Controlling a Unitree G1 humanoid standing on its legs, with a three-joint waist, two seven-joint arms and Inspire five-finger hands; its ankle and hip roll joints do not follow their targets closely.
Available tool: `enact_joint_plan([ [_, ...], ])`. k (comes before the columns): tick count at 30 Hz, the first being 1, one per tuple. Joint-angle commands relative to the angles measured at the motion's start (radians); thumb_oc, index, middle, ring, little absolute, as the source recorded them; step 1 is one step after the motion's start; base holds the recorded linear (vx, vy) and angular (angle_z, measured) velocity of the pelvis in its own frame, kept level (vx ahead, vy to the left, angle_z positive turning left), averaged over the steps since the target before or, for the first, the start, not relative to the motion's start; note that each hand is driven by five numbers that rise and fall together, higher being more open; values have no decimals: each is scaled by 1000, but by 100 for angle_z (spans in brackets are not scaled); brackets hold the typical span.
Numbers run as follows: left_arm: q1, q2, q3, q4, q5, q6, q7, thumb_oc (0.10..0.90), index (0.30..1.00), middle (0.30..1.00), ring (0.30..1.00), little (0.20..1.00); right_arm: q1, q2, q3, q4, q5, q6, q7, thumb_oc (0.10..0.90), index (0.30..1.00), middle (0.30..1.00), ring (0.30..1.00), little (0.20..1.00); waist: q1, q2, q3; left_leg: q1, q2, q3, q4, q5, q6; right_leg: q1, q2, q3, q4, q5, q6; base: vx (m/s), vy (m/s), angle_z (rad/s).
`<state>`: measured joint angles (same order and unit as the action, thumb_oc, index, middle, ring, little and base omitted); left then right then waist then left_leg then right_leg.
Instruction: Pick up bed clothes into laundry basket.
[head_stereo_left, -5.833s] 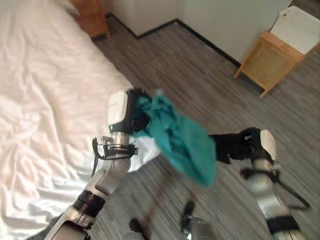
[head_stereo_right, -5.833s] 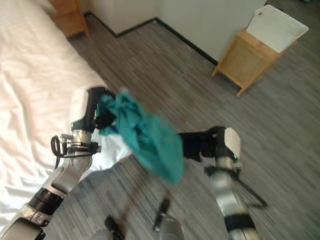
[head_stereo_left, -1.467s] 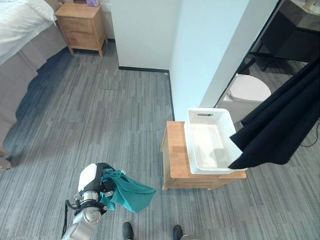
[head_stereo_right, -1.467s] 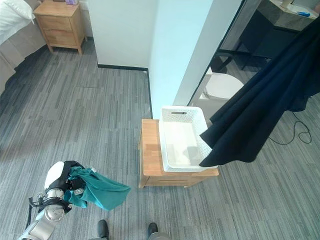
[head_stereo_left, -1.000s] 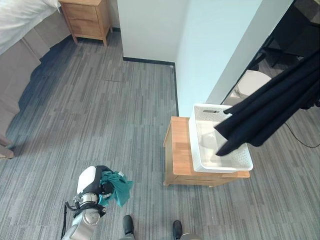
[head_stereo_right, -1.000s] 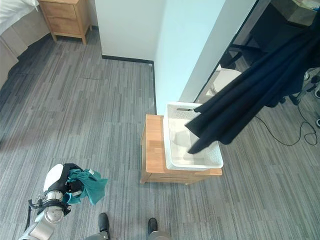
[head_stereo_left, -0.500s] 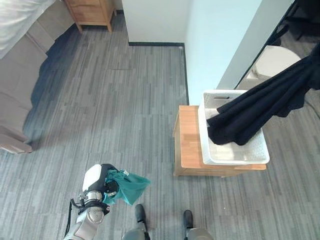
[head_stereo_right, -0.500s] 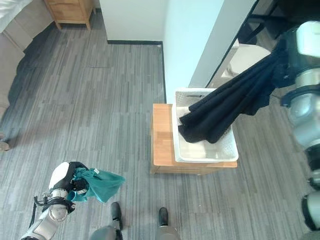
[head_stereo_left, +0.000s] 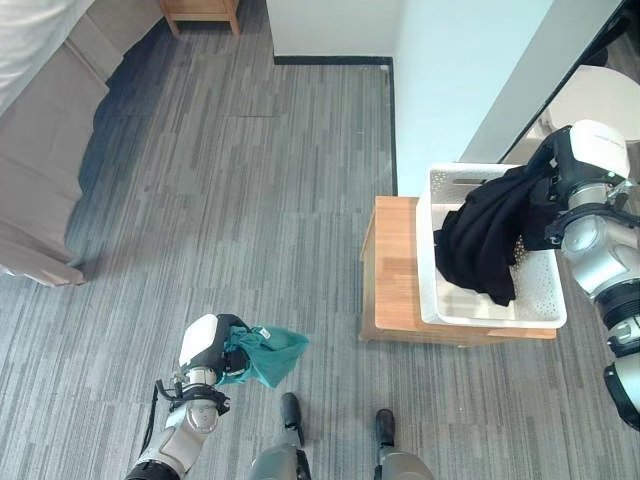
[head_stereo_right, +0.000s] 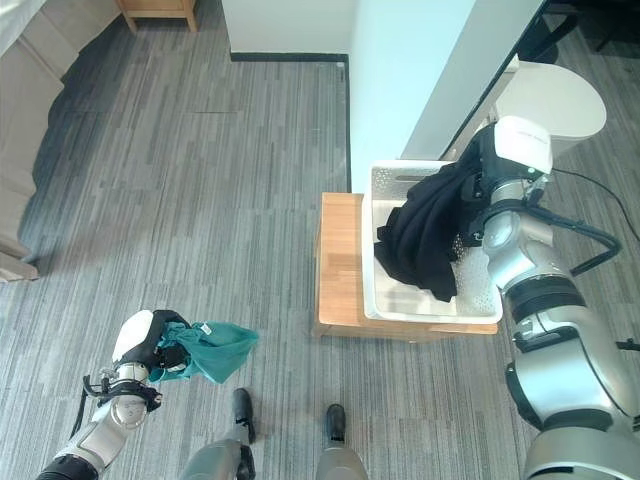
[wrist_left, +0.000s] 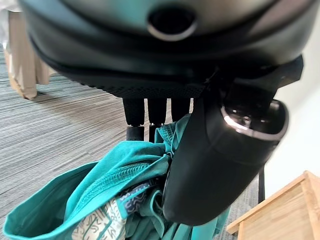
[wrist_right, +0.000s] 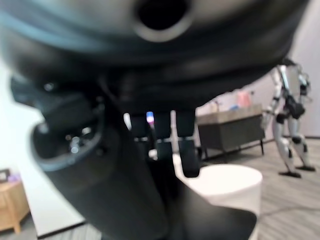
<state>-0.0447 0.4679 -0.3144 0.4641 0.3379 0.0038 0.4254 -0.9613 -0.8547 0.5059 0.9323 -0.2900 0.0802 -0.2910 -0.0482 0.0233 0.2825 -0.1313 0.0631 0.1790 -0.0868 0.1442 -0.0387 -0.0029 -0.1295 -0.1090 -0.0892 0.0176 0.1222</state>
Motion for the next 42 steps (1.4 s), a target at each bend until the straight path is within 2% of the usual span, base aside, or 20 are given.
enact_joint_plan([
  [1,-49,39,21,-52,24,-57,83,400,300,300,300,300,-167,-29,25,27,25,3,-77,400,300,300,300,300,7,-43,-47,21,57,58,0,-95,-105,-161,-40,82,7,65,42,0,0,0],
  [5,-46,28,16,-40,33,-51,83,400,300,300,300,300,-92,21,-11,26,21,10,-79,400,300,300,300,300,5,-47,-52,43,57,58,0,-105,-100,-144,-40,84,8,61,41,0,0,0],
  [6,-45,22,8,-38,34,-48,79,400,300,300,300,300,-58,49,-34,41,22,15,-82,593,589,589,589,589,3,-48,-56,56,56,60,0,-111,-98,-133,-43,86,7,60,40,0,0,0],
  [7,-45,22,8,-38,34,-48,79,400,300,300,300,300,-57,49,-35,41,22,15,-82,593,589,589,589,589,3,-49,-55,57,56,60,0,-111,-98,-132,-43,86,7,60,40,0,0,0],
  [8,-47,17,-1,-38,35,-49,72,400,300,300,300,300,-42,62,-42,57,17,16,-79,800,900,900,900,900,2,-51,-58,69,55,62,0,-116,-96,-122,-46,88,6,60,41,0,0,0],
  [13,-48,19,-12,-44,38,-49,64,400,300,300,300,300,-71,37,-15,80,-26,24,-66,800,900,900,900,900,-4,-63,-66,89,56,70,0,-128,-96,-109,-50,91,3,62,47,3,11,1],
  [19,-23,39,10,-40,46,-43,54,400,300,300,300,300,-148,-118,37,-55,-73,21,-49,800,900,900,900,900,-36,-102,-103,128,61,102,0,-147,-96,-89,-58,109,2,69,64,15,40,-6],
  [22,-18,39,22,-40,48,-40,51,400,300,300,300,300,-168,-165,46,-90,-83,23,-43,800,900,900,900,900,-46,-110,-112,143,62,116,0,-155,-95,-86,-59,120,2,72,68,24,25,-20],
  [23,-9,45,30,-40,50,-38,50,400,300,300,300,300,-198,-213,58,-96,-84,25,-34,800,900,900,900,900,-58,-124,-125,155,65,125,0,-161,-95,-81,-60,123,2,75,73,17,20,-14],
  [24,-8,44,31,-40,50,-38,50,400,300,300,300,300,-201,-214,61,-96,-84,25,-34,800,900,900,900,900,-57,-122,-124,157,65,126,0,-162,-94,-80,-60,125,2,75,73,21,34,-22],
  [27,-3,54,52,-40,42,-40,40,400,300,300,300,300,-263,-300,73,-110,-36,17,-22,800,900,900,900,900,-84,-139,-145,182,66,152,0,-173,-94,-76,-62,140,2,79,83,23,39,-18],
  [34,17,49,91,-37,34,-33,28,400,300,300,300,300,-240,-397,9,-211,39,18,-31,800,900,900,900,900,-114,-148,-159,204,68,182,0,-183,-92,-74,-67,157,2,87,95,11,25,-19],
  [36,33,48,118,-32,37,-22,29,400,300,300,300,300,-190,-430,-46,-284,43,22,-40,800,900,900,900,900,-126,-149,-163,210,70,195,0,-188,-90,-78,-66,166,2,92,104,-3,33,-22],
  [37,50,34,158,-21,49,-4,36,400,300,300,300,300,-105,-453,-128,-362,42,22,-69,800,900,900,900,900,-148,-135,-163,219,70,215,0,-193,-86,-86,-66,176,2,96,111,-2,40,-39],
  [39,60,18,201,-13,73,16,49,400,300,300,300,300,81,-447,-307,-467,58,19,-111,800,900,900,900,900,-179,-120,-161,224,71,230,0,-196,-86,-97,-61,195,2,109,121,1,15,-39],
  [40,61,26,198,-14,76,16,49,400,300,300,300,300,132,-443,-355,-487,54,21,-112,800,900,900,900,900,-175,-128,-163,223,72,230,0,-197,-86,-97,-59,194,2,110,121,10,4,-18],
  [41,70,24,223,-19,93,29,53,400,300,300,300,300,292,-420,-499,-558,58,15,-133,800,900,900,900,900,-194,-123,-164,225,74,234,0,-198,-86,-100,-57,198,2,110,120,8,-11,-11],
  [42,62,26,257,-13,126,50,76,400,300,300,300,300,579,-291,-736,-680,72,-22,-195,800,900,900,900,900,-221,-111,-162,228,73,238,0,-203,-79,-101,-63,190,9,110,122,-11,-30,-7],
])
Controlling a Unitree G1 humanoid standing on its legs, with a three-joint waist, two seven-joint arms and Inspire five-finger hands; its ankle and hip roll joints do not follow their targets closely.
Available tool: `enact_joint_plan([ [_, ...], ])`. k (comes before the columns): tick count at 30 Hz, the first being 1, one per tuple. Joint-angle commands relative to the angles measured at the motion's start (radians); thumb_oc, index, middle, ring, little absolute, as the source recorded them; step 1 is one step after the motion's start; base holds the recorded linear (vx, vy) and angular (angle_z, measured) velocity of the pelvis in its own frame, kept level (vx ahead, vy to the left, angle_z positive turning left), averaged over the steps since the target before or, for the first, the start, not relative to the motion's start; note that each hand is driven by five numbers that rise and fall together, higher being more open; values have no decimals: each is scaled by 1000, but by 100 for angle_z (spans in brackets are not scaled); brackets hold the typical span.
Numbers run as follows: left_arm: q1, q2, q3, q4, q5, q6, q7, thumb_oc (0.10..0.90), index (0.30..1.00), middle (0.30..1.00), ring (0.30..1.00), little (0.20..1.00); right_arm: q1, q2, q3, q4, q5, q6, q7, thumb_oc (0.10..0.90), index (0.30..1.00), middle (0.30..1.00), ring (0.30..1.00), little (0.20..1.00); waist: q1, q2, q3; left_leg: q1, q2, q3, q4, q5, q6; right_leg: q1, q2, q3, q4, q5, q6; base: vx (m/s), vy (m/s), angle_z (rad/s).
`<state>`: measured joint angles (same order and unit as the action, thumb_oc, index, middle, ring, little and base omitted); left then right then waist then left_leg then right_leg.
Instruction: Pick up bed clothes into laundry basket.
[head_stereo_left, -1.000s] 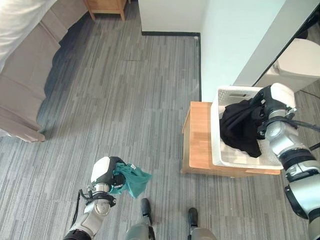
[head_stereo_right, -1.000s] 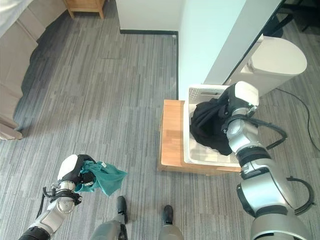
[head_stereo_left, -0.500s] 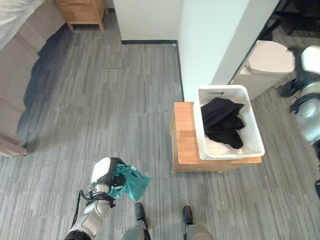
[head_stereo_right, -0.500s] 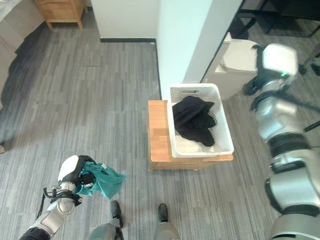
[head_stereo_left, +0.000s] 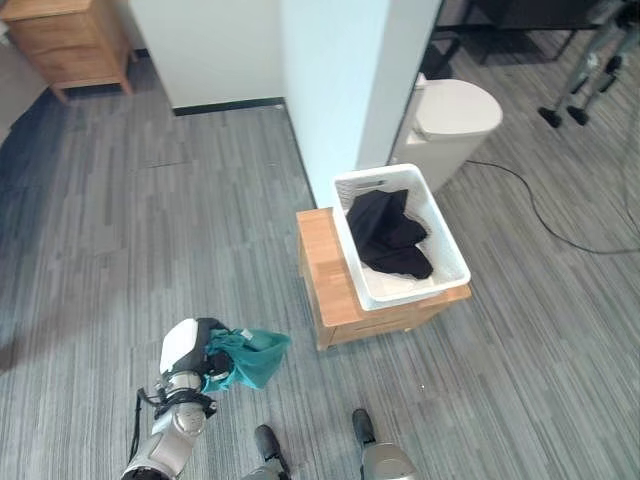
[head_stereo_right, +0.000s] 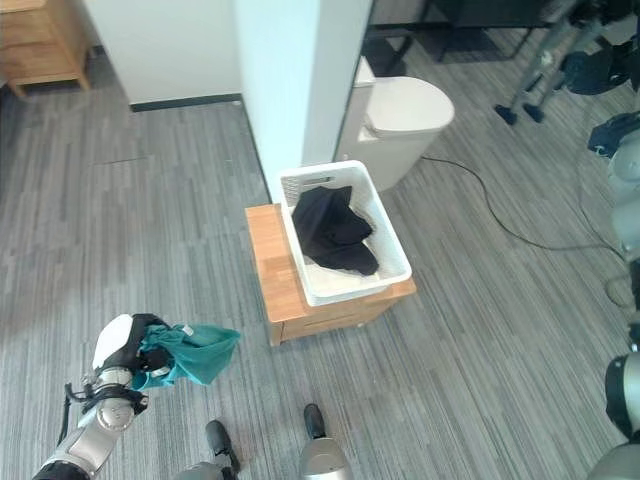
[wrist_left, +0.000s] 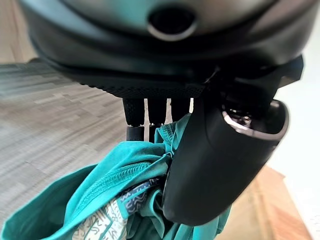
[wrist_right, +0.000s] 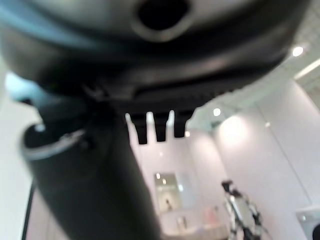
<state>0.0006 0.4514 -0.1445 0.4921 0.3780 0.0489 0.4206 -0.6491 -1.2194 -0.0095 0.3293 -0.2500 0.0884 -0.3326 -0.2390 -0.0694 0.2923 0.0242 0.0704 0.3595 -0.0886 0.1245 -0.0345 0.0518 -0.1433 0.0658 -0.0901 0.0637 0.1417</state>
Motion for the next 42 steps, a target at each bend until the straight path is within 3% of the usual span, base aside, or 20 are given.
enact_joint_plan([
  [1,-2,72,88,-38,99,19,90,400,300,300,300,300,458,181,-373,-166,27,-40,-163,800,900,900,900,900,-26,-22,-164,73,70,50,1,-185,-81,-149,-53,0,18,65,105,-22,-37,-4],
  [2,-6,78,77,-38,98,19,89,400,300,300,300,300,484,190,-399,-180,25,-37,-160,800,900,900,900,900,-17,-26,-165,72,70,49,1,-183,-81,-150,-53,-1,17,67,104,-135,-55,4],
  [3,-53,109,113,-42,104,45,139,400,300,300,300,300,623,362,-437,-217,39,-79,-183,800,900,900,900,900,-29,10,-141,80,91,76,1,-183,-77,-163,-70,-64,64,46,95,-143,-54,-14],
  [4,-57,118,105,-40,103,45,141,400,300,300,300,300,639,376,-452,-229,36,-79,-181,800,900,900,900,900,-22,2,-142,75,94,76,1,-172,-79,-172,-68,-64,71,49,90,-209,-85,-39],
  [5,-80,134,125,-39,93,59,168,400,300,300,300,300,689,477,-429,-199,79,-98,-173,800,900,900,900,900,-29,16,-132,78,110,102,1,-166,-80,-181,-82,-119,103,33,78,-167,-125,-67],
  [6,-102,174,165,-38,100,85,213,400,300,300,300,300,787,644,-400,-93,119,-97,-179,800,900,900,900,900,-43,42,-128,87,131,148,1,-156,-82,-173,-111,-204,139,-1,64,-175,-150,-62],
  [7,-108,195,173,-35,99,91,235,400,300,300,300,300,804,701,-364,15,130,-96,-191,800,900,900,900,900,-45,40,-137,88,135,164,1,-148,-86,-158,-122,-222,143,-10,59,-138,-178,-69],
  [10,-180,228,169,-19,99,85,268,400,300,300,300,300,799,773,-150,427,109,-67,-136,800,900,900,900,900,-40,49,-161,93,146,199,1,-112,-104,-99,-127,-218,77,-11,70,-88,-131,-109],
  [13,-264,220,129,-35,61,59,291,400,300,300,300,300,748,839,3,814,127,-40,-46,800,900,900,900,900,-28,78,-168,108,162,211,1,-87,-124,-69,-104,-205,28,-11,67,-45,-158,-56],
  [14,-265,221,130,-35,61,59,291,400,300,300,300,300,742,839,5,823,128,-45,-46,800,900,900,900,900,-28,78,-165,110,164,213,1,-87,-125,-67,-102,-204,26,-10,66,-22,-122,-57],
  [17,-310,160,135,-207,38,-15,310,400,300,300,300,300,749,882,28,1008,171,-14,43,800,900,900,900,900,-42,127,-160,140,200,237,4,-41,-149,-41,-54,-182,7,-47,50,-21,-123,-56],
  [20,-325,120,134,-262,59,-37,324,400,300,300,300,300,765,896,112,1062,77,-4,80,800,900,900,900,900,-42,137,-131,144,222,222,61,-14,-158,-18,-20,-150,4,-72,25,0,-122,-26],
  [21,-342,115,124,-273,56,-46,329,400,300,300,300,300,770,890,126,1059,51,-10,81,800,900,900,900,900,-38,139,-123,123,228,195,98,3,-167,-13,-8,-145,3,-79,19,41,-131,-26],
  [23,-370,118,116,-328,67,-45,327,400,300,300,300,300,768,876,140,1051,21,-20,82,800,900,900,900,900,8,126,-113,46,162,65,109,-29,-135,0,2,-133,3,-94,11,72,-130,-33],
  [24,-385,121,115,-347,78,-43,328,400,300,300,300,300,766,877,145,1045,10,-28,84,800,900,900,900,900,18,120,-115,17,126,6,80,-40,-121,7,1,-127,3,-98,10,123,-76,-31],
  [27,-433,138,121,-390,101,-44,336,400,300,300,300,300,765,875,168,1041,-3,-36,101,800,900,900,900,900,27,127,-114,-6,88,-97,14,-35,-119,17,11,-82,3,-102,6,105,-13,-39],
  [32,-505,186,93,-381,130,-33,335,400,300,300,300,300,789,880,153,1039,39,-43,101,800,900,900,900,900,-20,152,-135,24,110,-84,1,-43,-120,19,30,-67,3,-95,2,75,-1,-21],
  [34,-586,223,57,-316,119,-13,330,400,300,300,300,300,793,883,149,1025,84,-48,99,800,900,900,900,900,-57,167,-140,34,110,-68,1,-44,-126,17,32,-57,3,-91,3,56,9,-2],
  [39,-792,296,-48,-193,104,8,313,400,300,300,300,300,789,892,184,1032,86,-41,101,800,900,900,900,900,-89,179,-142,27,104,-39,1,-44,-129,-14,23,-38,3,-69,18,14,1,-4],
  [42,-883,294,-86,-158,70,3,297,400,300,300,300,300,787,894,188,1031,95,-38,103,800,900,900,900,900,-107,193,-145,18,100,-32,1,-50,-128,-33,14,-31,3,-61,27,12,16,-10],
])
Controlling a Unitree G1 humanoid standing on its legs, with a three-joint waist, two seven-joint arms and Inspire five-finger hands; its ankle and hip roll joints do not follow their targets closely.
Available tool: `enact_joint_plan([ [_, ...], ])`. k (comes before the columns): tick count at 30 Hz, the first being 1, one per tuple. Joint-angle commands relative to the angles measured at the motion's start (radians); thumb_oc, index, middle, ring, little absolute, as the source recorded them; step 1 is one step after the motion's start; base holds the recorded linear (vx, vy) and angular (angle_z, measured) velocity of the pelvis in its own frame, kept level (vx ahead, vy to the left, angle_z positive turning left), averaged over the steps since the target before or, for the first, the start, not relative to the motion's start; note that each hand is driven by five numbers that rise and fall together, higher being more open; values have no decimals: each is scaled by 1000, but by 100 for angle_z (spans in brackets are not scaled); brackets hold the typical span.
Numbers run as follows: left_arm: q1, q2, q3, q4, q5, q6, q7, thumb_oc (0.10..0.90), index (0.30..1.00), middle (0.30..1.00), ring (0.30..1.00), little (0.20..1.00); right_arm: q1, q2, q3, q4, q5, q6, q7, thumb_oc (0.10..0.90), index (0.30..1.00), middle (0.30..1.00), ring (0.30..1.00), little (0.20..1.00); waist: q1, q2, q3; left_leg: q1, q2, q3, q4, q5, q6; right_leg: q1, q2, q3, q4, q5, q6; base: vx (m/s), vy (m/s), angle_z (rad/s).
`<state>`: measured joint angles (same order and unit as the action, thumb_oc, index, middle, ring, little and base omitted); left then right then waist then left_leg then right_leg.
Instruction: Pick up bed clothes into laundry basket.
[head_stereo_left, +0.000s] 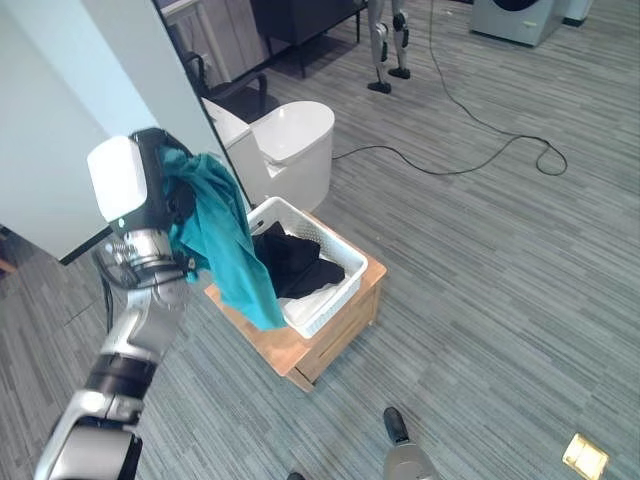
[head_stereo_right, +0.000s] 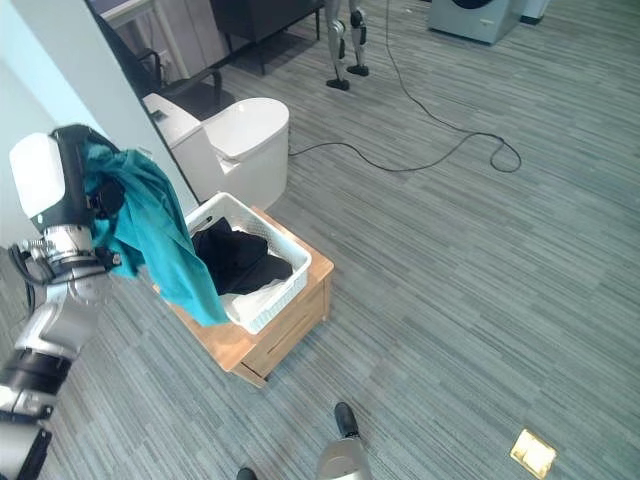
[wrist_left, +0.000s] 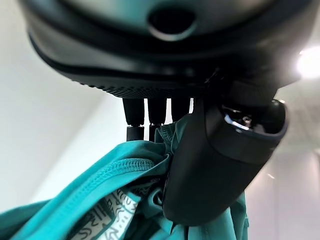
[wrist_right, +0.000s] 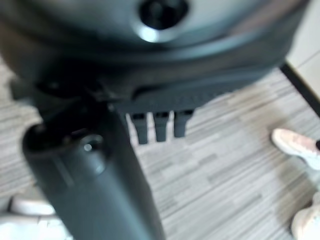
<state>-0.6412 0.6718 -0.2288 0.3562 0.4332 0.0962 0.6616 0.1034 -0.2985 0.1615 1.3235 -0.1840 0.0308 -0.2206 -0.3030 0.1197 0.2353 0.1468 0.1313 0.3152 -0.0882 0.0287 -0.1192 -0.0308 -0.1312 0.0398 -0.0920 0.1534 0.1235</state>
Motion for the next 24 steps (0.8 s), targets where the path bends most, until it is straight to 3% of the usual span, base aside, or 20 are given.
enact_joint_plan([
  [1,-265,67,-11,-12,0,-46,49,400,300,300,300,300,32,-26,18,37,32,21,-9,800,900,900,900,900,-48,8,-87,-107,38,14,1,44,-43,45,-1,-5,5,-149,47,1,16,-7],
  [9,-330,21,-25,-41,-48,-63,-9,400,300,300,300,300,6,-40,18,48,45,36,4,800,900,900,900,900,-54,15,-89,-116,34,16,1,31,-38,21,-13,-4,5,-145,59,1,-5,-3],
  [24,-399,42,-113,208,-12,1,-54,400,300,300,300,300,-19,-34,24,50,113,32,4,800,900,900,900,900,-58,4,-70,-163,35,20,1,32,-32,-34,-17,2,5,-124,64,-2,-8,-2],
])
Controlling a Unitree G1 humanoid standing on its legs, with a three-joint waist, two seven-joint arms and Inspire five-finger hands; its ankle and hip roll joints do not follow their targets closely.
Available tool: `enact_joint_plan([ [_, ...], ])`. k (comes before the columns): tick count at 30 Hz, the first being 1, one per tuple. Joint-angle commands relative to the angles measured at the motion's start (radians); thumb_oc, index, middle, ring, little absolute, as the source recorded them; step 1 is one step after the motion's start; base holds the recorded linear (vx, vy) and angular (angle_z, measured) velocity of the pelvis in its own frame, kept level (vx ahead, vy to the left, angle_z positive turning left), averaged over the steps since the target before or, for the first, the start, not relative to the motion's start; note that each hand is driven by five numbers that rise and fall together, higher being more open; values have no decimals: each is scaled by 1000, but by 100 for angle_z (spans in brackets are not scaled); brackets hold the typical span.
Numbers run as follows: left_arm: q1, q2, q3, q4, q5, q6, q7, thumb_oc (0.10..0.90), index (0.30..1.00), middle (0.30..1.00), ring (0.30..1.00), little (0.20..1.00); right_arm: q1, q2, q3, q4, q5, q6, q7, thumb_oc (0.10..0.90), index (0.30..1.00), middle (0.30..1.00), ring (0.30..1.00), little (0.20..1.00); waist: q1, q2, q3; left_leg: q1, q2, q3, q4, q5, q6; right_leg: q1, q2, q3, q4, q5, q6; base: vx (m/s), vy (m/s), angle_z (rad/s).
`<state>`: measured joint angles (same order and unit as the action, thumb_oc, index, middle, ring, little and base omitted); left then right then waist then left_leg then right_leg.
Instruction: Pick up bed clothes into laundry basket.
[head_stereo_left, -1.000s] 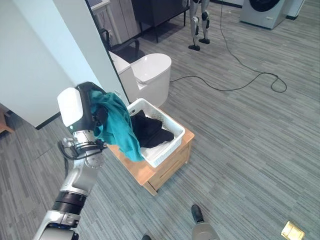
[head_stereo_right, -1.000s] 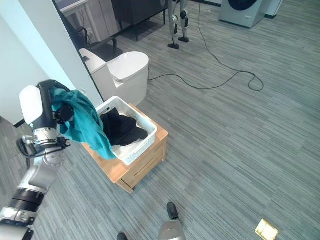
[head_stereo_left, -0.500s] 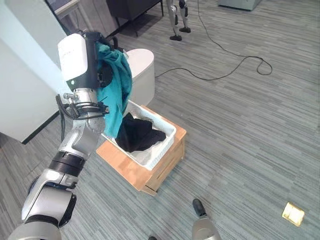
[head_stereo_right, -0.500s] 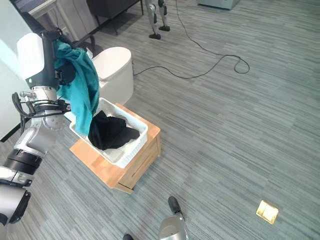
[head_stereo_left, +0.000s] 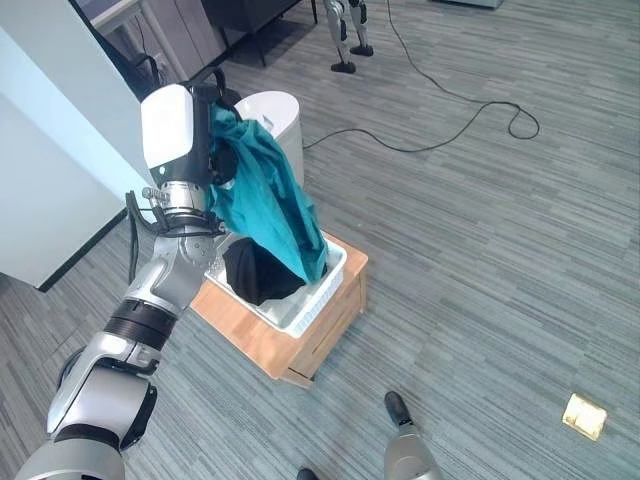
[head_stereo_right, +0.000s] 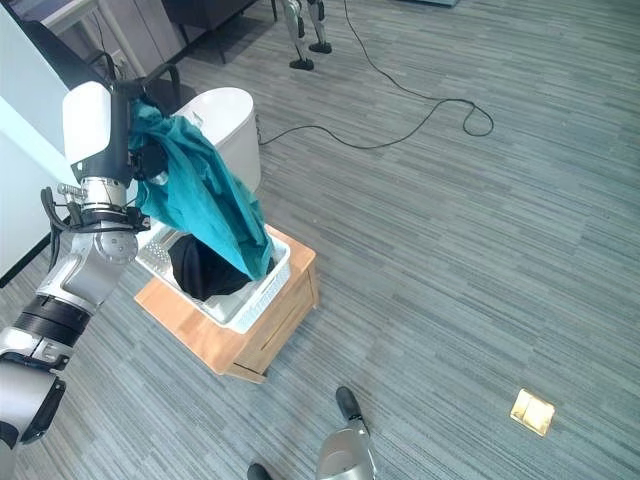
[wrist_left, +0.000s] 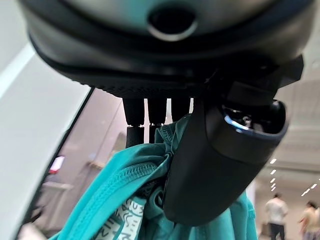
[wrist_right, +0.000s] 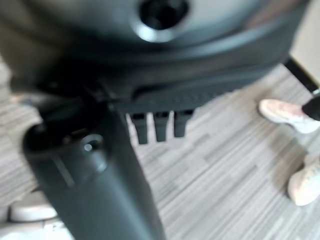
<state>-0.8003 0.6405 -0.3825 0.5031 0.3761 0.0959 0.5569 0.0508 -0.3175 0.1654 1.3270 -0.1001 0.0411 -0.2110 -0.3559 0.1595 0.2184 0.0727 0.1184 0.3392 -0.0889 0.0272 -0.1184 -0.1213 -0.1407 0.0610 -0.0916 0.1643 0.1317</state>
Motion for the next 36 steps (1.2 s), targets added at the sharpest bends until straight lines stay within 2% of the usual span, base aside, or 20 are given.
enact_joint_plan([
  [1,-246,78,31,81,54,7,51,400,300,300,300,300,32,-18,23,48,30,21,-7,800,900,900,900,900,-5,-37,-50,-92,48,-4,2,34,-34,54,-9,-19,4,-134,57,0,0,0],
  [11,-298,88,-73,249,127,50,36,400,300,300,300,300,10,-9,51,49,39,12,-22,800,900,900,900,900,7,-54,-34,-124,46,0,2,34,-30,16,-12,-26,4,-118,65,-6,1,0],
  [14,-310,47,-152,325,178,54,-1,400,300,300,300,300,-9,-3,69,47,49,8,-28,800,900,900,900,900,13,-71,-23,-140,45,-11,2,34,-27,5,-13,-37,4,-113,66,0,0,0],
  [17,-303,8,-176,373,188,53,-7,400,300,300,300,300,-21,0,79,43,52,3,-33,800,900,900,900,900,13,-79,-20,-149,44,-14,2,35,-26,-4,-12,-38,4,-110,66,-8,-8,1],
  [18,-290,-41,-193,365,201,46,-16,449,373,373,373,373,-83,1,109,27,59,-4,-50,800,900,900,900,900,28,-84,-20,-156,44,-22,2,38,-25,-6,-10,-39,4,-112,64,-17,-29,4],
  [19,-285,-68,-212,403,202,53,-18,649,674,674,674,674,-105,21,123,6,69,-15,-50,800,900,900,900,900,29,-86,-20,-160,44,-22,2,38,-24,-10,-8,-39,4,-113,63,-8,-26,4],
  [20,-288,-70,-215,408,201,51,-15,739,808,808,808,808,-104,22,122,6,69,-15,-50,800,900,900,900,900,31,-86,-21,-161,44,-22,2,38,-24,-11,-9,-39,4,-113,63,4,-27,4],
  [21,-284,-96,-231,475,188,50,-31,800,900,900,900,900,-77,22,111,-1,77,-25,-54,800,900,900,900,900,19,-93,-22,-166,47,-18,2,38,-25,-24,-5,-33,4,-111,63,0,0,0],
  [25,-280,-122,-246,555,142,22,-46,800,900,900,900,900,-51,11,99,16,58,-25,-68,800,900,900,900,900,10,-98,-31,-188,50,-3,2,37,-26,-59,-2,-21,4,-100,68,-18,-10,-6],
  [30,-279,-142,-246,558,117,5,-43,800,900,900,900,900,-39,1,93,36,54,-24,-59,800,900,900,900,900,11,-98,-42,-192,50,1,2,35,-24,-66,-4,-20,4,-98,67,-1,-9,-5],
  [36,-305,-112,-260,518,139,9,-27,800,900,900,900,900,-44,-8,88,35,59,-26,-52,800,900,900,900,900,16,-96,-51,-166,48,-5,2,29,-24,-36,-5,-23,4,-106,66,8,-5,0],
])
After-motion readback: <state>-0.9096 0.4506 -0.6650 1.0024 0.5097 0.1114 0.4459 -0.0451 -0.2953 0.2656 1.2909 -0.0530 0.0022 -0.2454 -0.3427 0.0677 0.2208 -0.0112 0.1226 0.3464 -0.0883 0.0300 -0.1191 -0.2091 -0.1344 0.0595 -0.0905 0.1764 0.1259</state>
